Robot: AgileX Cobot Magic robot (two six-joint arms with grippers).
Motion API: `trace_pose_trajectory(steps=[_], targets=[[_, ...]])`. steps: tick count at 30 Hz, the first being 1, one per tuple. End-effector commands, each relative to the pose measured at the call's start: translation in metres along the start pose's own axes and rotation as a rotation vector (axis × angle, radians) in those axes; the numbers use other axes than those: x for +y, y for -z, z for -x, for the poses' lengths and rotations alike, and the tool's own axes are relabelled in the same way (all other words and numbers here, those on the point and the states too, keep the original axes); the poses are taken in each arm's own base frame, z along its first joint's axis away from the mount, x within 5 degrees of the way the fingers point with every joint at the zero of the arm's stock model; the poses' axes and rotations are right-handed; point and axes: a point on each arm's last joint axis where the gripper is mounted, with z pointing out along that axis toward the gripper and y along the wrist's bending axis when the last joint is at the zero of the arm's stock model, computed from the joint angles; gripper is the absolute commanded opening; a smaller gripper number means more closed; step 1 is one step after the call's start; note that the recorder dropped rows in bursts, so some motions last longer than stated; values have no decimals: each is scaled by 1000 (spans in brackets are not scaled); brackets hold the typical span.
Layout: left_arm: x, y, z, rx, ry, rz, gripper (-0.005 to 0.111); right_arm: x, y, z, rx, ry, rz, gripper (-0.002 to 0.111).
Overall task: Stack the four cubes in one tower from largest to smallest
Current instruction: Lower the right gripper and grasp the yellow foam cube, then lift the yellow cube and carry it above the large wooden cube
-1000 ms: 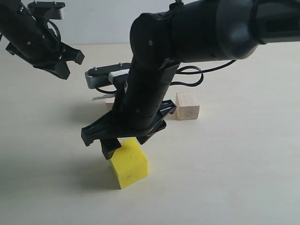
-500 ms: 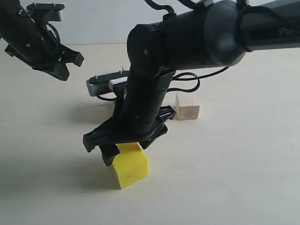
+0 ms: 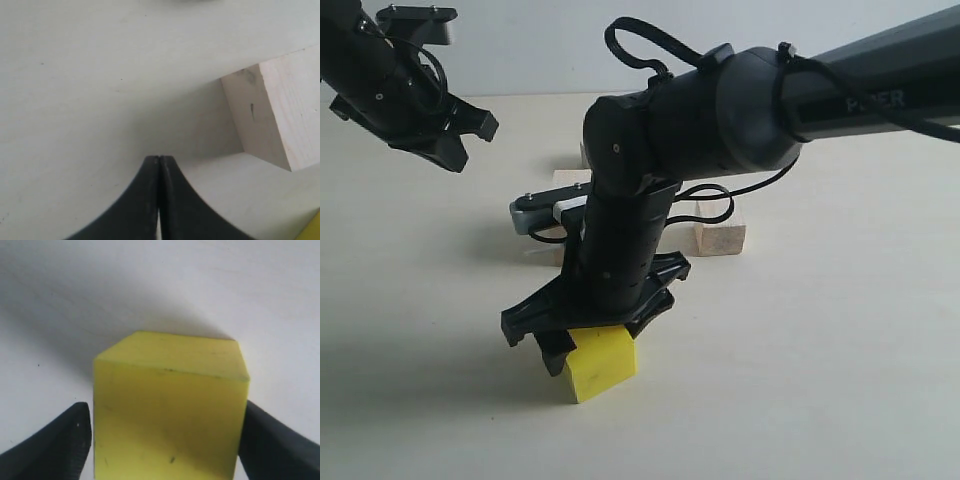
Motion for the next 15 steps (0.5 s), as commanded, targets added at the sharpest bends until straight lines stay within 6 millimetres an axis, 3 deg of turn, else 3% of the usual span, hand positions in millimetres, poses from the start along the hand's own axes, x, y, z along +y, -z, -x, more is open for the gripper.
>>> trace_pose_trajectory(steps=[1,9,15], targets=[[0,3,0,-11,-3,2,0,1,0,2,-16,-2,5,59],[0,3,-1,-7,-3,1,0,0,1,-2,29,23,-10,4],[0,3,-1,-1,-3,0,0,-7,32,-10,38,146,-135,0]])
